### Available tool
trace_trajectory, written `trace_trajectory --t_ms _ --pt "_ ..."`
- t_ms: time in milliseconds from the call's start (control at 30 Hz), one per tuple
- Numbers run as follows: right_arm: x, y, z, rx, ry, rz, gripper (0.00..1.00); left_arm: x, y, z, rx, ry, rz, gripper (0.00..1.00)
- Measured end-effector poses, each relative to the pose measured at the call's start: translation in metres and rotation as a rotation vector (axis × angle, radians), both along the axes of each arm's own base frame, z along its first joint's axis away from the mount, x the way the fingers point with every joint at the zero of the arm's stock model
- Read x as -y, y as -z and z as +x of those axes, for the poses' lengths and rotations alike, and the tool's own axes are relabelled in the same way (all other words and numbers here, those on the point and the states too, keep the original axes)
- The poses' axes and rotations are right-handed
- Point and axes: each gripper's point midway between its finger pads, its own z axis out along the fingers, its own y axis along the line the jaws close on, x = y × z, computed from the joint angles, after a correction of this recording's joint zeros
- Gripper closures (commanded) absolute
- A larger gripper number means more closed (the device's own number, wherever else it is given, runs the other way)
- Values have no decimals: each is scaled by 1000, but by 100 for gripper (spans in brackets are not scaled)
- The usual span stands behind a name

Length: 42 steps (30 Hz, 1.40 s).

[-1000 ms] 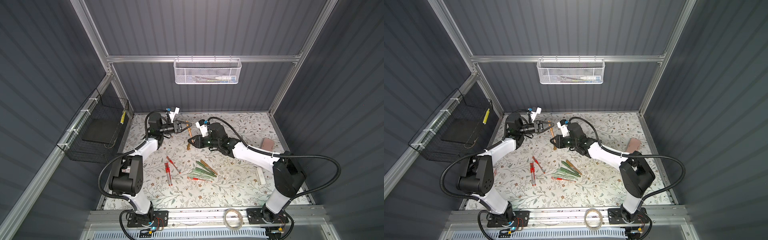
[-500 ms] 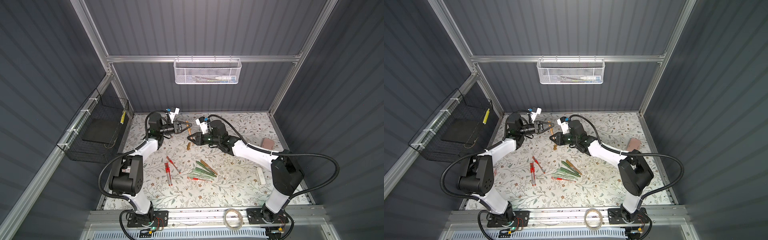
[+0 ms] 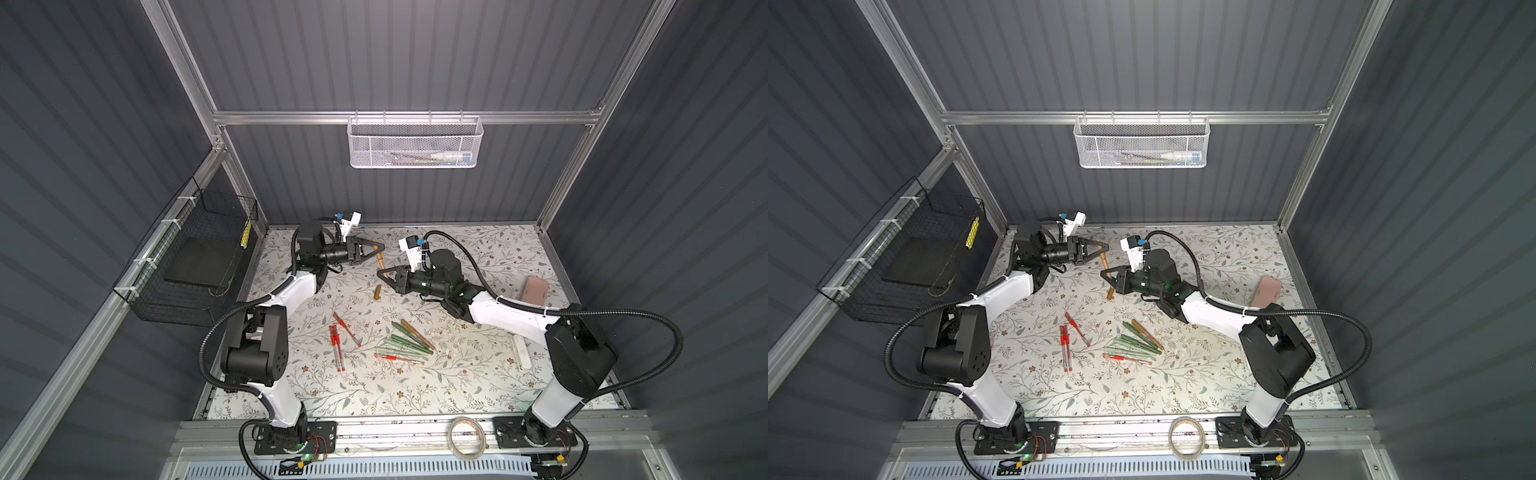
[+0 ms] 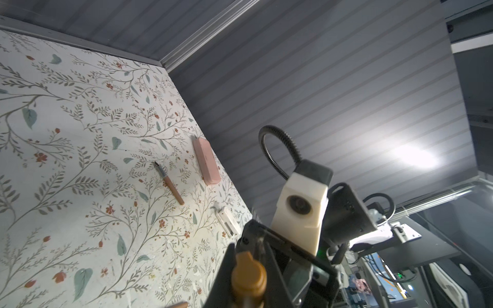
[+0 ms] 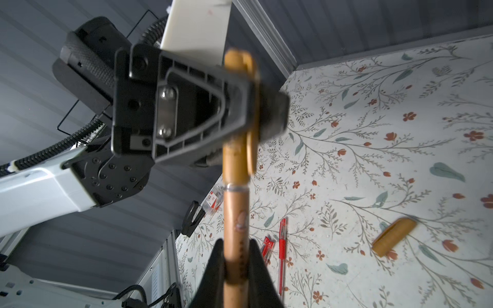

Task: Remove pen caps from pens
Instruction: Open the pen cap on the pen, then place the pen cap at the top-center of the table.

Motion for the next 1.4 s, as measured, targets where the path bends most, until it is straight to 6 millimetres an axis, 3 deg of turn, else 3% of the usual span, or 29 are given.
trace_trajectory --t_ms 67,167,233,300,400,533,767,933,1067,1233,1400 --pt "9 27 -13 -73 0 -44 100 -41 -22 40 67 -149 -11 100" --pt "19 65 -30 -161 -2 -113 100 -100 -42 72 146 -333 11 100" --pt "25 78 -37 -193 1 -144 100 -115 -49 81 180 -399 39 100" --pt "31 80 -41 -201 17 -155 100 -111 -47 84 184 -413 74 100" --pt "43 72 -41 -187 64 -164 100 -92 -26 84 151 -398 165 100" --pt "64 62 -32 -156 174 -210 100 -64 23 73 72 -365 333 100" --pt "117 65 -23 -148 352 -311 100 -25 106 31 -35 -220 624 100" --pt "151 68 -30 -140 432 -361 100 -22 178 13 -148 -155 797 100" --pt "171 70 -37 -144 472 -382 100 -25 217 6 -198 -126 910 100" --pt "187 70 -46 -137 506 -396 100 -27 248 7 -239 -109 987 100" --pt "194 69 -50 -131 522 -400 100 -23 253 5 -238 -103 1011 100"
